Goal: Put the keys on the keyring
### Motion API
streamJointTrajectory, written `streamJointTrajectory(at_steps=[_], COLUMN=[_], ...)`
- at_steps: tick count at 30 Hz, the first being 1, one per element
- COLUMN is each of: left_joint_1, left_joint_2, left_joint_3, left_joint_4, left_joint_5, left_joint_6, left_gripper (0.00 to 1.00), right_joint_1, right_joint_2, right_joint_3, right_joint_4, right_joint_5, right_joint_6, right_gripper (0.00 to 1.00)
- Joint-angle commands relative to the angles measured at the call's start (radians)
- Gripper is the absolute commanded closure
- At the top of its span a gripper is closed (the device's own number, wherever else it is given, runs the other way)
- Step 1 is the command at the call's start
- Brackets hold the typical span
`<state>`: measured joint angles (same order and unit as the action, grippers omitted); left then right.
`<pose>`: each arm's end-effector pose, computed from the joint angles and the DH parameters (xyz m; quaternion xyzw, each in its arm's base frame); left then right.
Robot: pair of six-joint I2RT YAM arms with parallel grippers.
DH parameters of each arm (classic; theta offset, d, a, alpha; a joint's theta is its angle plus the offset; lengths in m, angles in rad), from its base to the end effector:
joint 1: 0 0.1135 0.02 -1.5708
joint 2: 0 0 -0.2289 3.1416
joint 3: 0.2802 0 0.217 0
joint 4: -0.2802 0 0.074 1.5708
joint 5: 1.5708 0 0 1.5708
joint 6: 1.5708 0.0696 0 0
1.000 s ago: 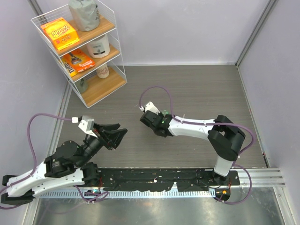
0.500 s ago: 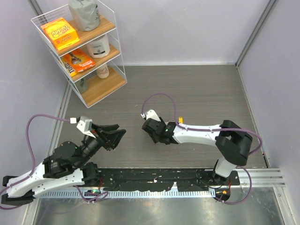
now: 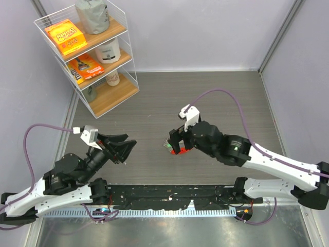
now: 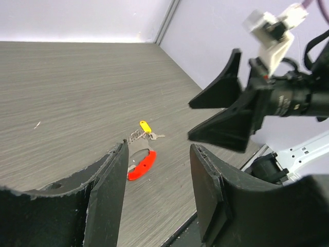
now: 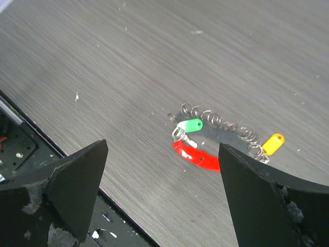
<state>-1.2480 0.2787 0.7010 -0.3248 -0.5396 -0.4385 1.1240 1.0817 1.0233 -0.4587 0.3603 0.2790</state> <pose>0.0652 -0.0822 0.3297 0.0735 0.6729 -0.4141 0.6085 0.1280 0.2104 0.2945 -0.2665 0.8126 0.2009 0.4778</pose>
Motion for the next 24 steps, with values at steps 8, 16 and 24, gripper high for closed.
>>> streamJointTrajectory(at_steps=[8, 16, 24], left_joint_1=[0.001, 0.001, 0.001], left_joint_2=[0.071, 0.105, 0.106], left_joint_3=[0.101, 0.16, 0.193], left_joint_4=[-0.003, -0.016, -0.019], left_joint_5=[-0.007, 0.01, 0.015], left_joint_6=[0.102, 0.193, 0.268], left_gripper=[0.34, 0.0, 0.0], right_joint_1=[0.003, 0.003, 0.003], right_joint_2=[-0.177, -0.219, -0.211], right_joint_3=[0.133, 0.184, 0.216], right_joint_4=[-0.138, -0.161, -0.126], right_joint_5=[0.091, 0.16, 0.295], right_joint_6=[-0.124, -0.138, -0.121], right_gripper=[0.04, 0.05, 0.05])
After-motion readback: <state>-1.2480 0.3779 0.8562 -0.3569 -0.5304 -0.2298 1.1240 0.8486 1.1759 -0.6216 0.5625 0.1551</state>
